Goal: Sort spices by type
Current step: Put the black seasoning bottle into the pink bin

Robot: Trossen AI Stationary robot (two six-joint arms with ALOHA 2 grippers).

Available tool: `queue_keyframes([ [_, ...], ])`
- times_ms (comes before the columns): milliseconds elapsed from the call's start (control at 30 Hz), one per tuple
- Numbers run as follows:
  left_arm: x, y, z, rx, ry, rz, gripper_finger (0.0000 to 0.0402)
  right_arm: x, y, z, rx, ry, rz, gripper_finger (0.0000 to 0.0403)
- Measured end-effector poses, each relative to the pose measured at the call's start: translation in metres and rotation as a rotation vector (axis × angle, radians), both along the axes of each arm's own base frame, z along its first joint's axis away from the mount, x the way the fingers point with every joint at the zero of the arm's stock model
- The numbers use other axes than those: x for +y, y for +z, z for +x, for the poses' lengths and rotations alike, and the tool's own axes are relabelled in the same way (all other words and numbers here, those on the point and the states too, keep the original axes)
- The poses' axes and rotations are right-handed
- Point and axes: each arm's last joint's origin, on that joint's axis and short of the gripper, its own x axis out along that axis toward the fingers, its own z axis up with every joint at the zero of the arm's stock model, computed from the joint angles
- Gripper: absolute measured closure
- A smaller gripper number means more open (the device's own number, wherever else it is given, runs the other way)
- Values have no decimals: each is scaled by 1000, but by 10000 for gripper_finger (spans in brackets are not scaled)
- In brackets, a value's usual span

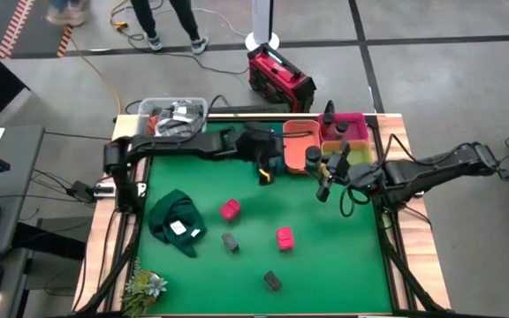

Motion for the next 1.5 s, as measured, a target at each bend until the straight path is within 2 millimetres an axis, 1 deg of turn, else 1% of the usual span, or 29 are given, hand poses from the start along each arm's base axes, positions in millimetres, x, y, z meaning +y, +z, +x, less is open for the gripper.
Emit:
queue_keyframes([
  [133,-10,-18,-5,-223,-36,-30,79,2,8,4,-76,18,-13,214],
  [200,-16,-31,-7,-274,-47,-42,79,3,12,8,-121,26,-31,214],
  [267,-22,-40,-7,-307,-59,-51,79,4,15,13,-148,33,-54,214],
  [400,-30,-37,-7,-382,-74,-63,79,8,15,28,-189,48,-104,214],
  [600,-37,-34,-6,-411,-89,-62,79,13,10,50,-241,97,-150,214],
  [733,-39,-34,-6,-412,-76,-62,79,15,4,59,-243,126,-147,214],
  [900,-41,-32,-6,-434,-80,-68,81,15,-3,65,-217,124,-150,213],
  [1033,-41,-33,-6,-428,-79,-73,109,15,-4,65,-214,124,-150,213],
  [1267,-41,-33,-6,-421,-78,-76,195,15,-5,65,-205,124,-145,190],
  [1333,-41,-34,-6,-419,-78,-76,212,15,-5,65,-199,124,-142,181],
  [1500,-41,-34,-6,-418,-78,-76,213,15,-6,65,-197,123,-137,165],
])
